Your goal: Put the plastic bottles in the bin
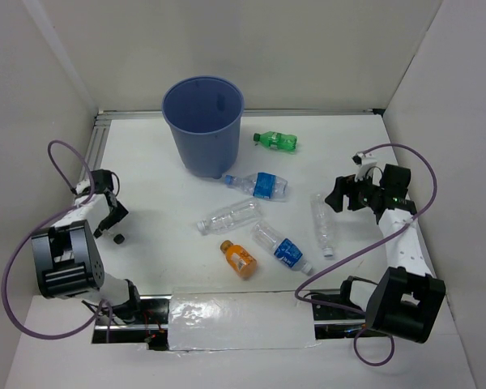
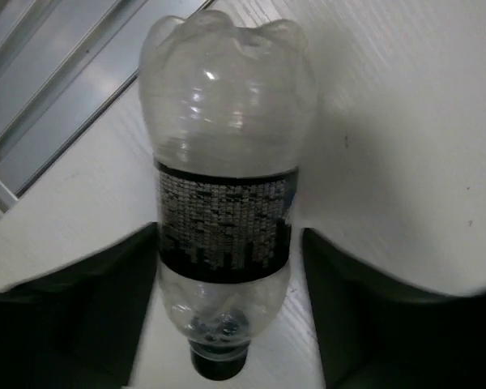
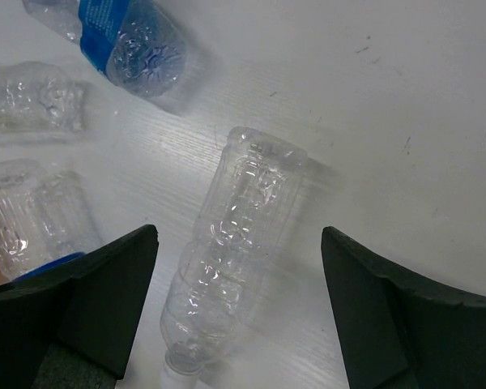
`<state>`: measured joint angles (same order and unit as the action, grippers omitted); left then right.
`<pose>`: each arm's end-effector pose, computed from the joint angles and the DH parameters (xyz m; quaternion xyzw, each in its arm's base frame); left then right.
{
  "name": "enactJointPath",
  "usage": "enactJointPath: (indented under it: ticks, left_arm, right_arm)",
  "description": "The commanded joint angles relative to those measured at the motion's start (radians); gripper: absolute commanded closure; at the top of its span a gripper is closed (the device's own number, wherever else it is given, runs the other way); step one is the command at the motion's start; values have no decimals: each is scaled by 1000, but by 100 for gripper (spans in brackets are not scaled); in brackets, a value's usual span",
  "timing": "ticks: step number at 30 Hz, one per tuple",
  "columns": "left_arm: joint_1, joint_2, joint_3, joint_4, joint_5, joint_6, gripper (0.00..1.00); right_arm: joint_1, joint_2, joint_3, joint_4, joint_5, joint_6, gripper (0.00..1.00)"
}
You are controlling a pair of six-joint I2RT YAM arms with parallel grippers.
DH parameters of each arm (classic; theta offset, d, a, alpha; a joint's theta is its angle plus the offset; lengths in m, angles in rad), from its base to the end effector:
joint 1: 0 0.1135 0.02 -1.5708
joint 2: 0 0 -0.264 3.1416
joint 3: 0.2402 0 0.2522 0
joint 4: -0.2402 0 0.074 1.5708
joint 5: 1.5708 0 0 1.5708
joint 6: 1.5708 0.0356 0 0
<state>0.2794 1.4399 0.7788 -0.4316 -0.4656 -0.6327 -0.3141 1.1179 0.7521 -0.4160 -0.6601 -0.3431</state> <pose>0.2498 0.0883 0.1783 -0.4654 0.8247 0.1802 0.2662 0.2228 -0.0494 0.2473 -0.1372 0.8715 0.1658 0.4407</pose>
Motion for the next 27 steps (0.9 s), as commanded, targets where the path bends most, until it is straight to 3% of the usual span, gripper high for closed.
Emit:
enactJointPath:
  ticks: [1, 6, 7, 10, 12, 17, 22, 27]
  left_arm:
    - [7, 24, -1, 85, 33, 37, 42]
    - [-34, -53, 8, 74, 107, 25, 98]
    - [-52, -117, 8, 74, 122, 16, 100]
    - [-141, -237, 40, 38, 165, 16, 100]
    - [-230, -404, 103, 47, 230, 16, 100]
    - [-325, -461, 264, 201, 373, 25, 100]
    - [-442, -310, 471, 372, 453, 16, 100]
    - [-543, -5, 746, 442, 434, 51, 100]
  right_arm:
    - [-6, 13, 32, -26, -68, -37, 12]
    - [-6, 31, 52, -53, -105, -60, 12]
    - [-6, 31, 75, -70, -105, -60, 12]
    - [-6, 52, 110, -104, -69, -71, 12]
    - [6, 77, 162, -141, -30, -71, 12]
    - [62, 149, 207, -150, 65, -45, 10]
    - [115, 215, 228, -129, 132, 16, 7]
    - [178, 236, 219, -118, 227, 49, 6]
